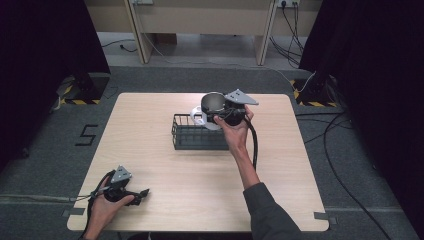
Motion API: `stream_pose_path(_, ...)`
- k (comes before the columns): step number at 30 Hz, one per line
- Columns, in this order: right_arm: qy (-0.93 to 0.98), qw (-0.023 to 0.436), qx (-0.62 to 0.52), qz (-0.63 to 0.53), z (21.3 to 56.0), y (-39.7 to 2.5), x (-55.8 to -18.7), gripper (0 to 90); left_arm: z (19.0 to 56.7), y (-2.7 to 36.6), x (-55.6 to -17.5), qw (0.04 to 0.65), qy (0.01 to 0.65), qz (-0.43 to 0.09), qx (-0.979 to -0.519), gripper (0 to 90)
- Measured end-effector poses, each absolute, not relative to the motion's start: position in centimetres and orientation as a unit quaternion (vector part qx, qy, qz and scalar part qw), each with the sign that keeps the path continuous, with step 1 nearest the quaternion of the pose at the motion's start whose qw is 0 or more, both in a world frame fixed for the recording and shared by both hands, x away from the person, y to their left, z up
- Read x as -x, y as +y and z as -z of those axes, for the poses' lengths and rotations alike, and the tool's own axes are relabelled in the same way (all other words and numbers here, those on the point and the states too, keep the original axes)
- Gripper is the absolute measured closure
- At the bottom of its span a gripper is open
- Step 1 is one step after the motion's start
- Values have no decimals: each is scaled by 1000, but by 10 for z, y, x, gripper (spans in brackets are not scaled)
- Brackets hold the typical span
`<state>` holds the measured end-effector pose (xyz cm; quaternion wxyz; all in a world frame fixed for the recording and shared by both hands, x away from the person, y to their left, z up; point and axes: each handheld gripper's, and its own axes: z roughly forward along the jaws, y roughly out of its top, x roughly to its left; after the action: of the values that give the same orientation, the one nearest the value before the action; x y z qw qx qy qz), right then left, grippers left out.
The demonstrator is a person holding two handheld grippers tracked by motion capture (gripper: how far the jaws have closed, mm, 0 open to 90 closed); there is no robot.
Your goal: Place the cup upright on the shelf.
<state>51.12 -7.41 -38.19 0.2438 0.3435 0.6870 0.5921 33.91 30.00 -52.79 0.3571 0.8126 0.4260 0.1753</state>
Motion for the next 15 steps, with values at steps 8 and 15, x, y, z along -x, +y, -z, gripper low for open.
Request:
stream_pose_path(8,690,251,-343,-586,384,-72,-511,65,528,300,-339,357,426,-175,-813,0)
stream_pose_path(15,687,250,-349,-586,390,-70,-513,65,528,300,-339,357,426,-175,-813,0)
